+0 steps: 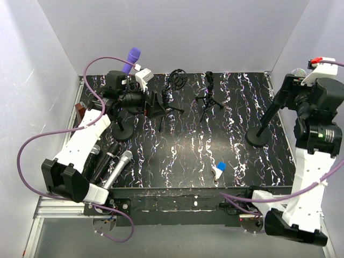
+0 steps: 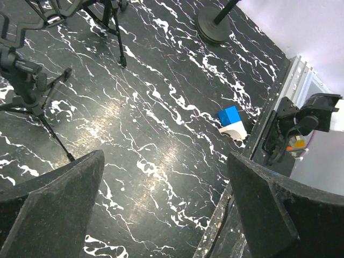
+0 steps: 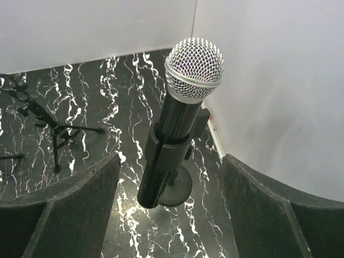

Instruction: Remove the microphone from the stand

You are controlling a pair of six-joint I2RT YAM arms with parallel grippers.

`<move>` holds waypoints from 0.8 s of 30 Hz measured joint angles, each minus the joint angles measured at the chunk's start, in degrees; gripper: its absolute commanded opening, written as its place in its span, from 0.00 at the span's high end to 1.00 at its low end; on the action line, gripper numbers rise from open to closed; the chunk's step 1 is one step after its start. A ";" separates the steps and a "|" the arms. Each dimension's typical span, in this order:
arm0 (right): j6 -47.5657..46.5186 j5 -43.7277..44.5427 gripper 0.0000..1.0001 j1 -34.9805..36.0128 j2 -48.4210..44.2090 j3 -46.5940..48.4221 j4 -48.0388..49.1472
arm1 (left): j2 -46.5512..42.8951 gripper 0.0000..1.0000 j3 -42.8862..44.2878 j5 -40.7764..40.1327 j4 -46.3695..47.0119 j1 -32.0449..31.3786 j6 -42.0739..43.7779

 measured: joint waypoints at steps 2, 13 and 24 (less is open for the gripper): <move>1.31 0.11 0.17 -0.70 2.01 -0.02 -0.09 | -0.42 0.02 -0.22 -0.94 0.42 -0.44 0.31; 5.97 0.72 0.22 -3.39 8.96 0.02 4.31 | -5.40 0.02 -4.09 -3.80 1.20 -1.64 2.47; 6.67 -1.86 0.55 -4.00 15.43 -0.09 7.72 | -6.10 0.02 -4.26 -3.78 2.25 -1.64 2.51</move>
